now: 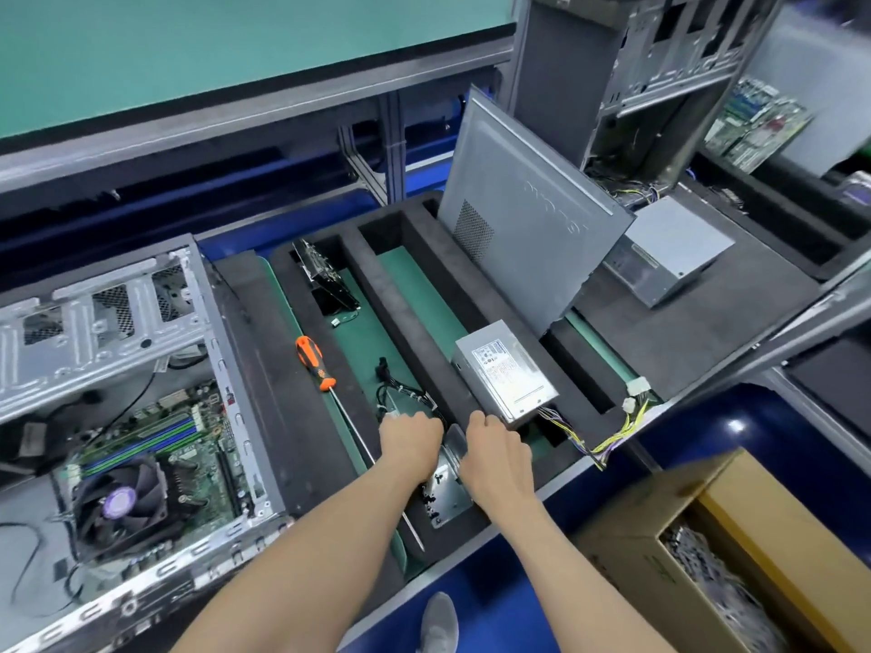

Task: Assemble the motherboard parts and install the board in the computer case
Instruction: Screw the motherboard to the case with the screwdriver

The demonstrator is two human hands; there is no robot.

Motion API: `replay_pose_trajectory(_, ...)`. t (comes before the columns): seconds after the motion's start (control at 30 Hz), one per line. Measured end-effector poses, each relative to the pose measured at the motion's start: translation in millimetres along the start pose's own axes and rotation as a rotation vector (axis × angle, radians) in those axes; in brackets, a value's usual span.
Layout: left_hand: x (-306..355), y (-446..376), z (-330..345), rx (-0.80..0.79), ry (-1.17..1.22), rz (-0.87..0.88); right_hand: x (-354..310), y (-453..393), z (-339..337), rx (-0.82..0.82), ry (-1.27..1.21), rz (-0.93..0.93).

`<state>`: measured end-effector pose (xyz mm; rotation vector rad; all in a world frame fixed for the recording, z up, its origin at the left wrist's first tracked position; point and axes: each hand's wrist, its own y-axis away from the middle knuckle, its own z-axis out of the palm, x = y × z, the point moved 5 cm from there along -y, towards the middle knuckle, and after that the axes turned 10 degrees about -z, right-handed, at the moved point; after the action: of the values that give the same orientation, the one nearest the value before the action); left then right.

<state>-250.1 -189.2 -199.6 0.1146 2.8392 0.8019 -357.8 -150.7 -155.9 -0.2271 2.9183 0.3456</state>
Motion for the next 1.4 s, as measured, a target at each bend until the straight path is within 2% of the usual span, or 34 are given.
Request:
replay_pose_trajectory(0.4,-1,-12,-6,-0.098,0.091,0.060,-1,-3,-5,0.064,-0.006,-0.063)
replay_pose_trajectory(0.63,-9,2,-37,-0.061,0.172,0.076,-10,-4,-41,0.168,-0.003,-0.101)
replay_pose_trajectory(0.9,-44,28,-103,0.067,0.254,0.024,-19,-11,-109,0.340,-0.056,-0.054)
replay_pose_trajectory(1.0,-71,41,-130,0.143,0.306,-0.006,-26,-13,-130,0.476,-0.191,-0.111)
replay_pose_trajectory(1.13,-117,65,-155,0.218,0.387,-0.043,-48,-13,-149,0.608,-0.580,-0.128)
replay_pose_trajectory(1.23,-158,85,-164,0.277,0.432,-0.098,-78,-16,-155,0.619,-0.775,-0.118)
replay_pose_trajectory(1.4,-229,127,-163,0.332,0.451,-0.185,-142,-16,-151,0.538,-1.017,-0.098)
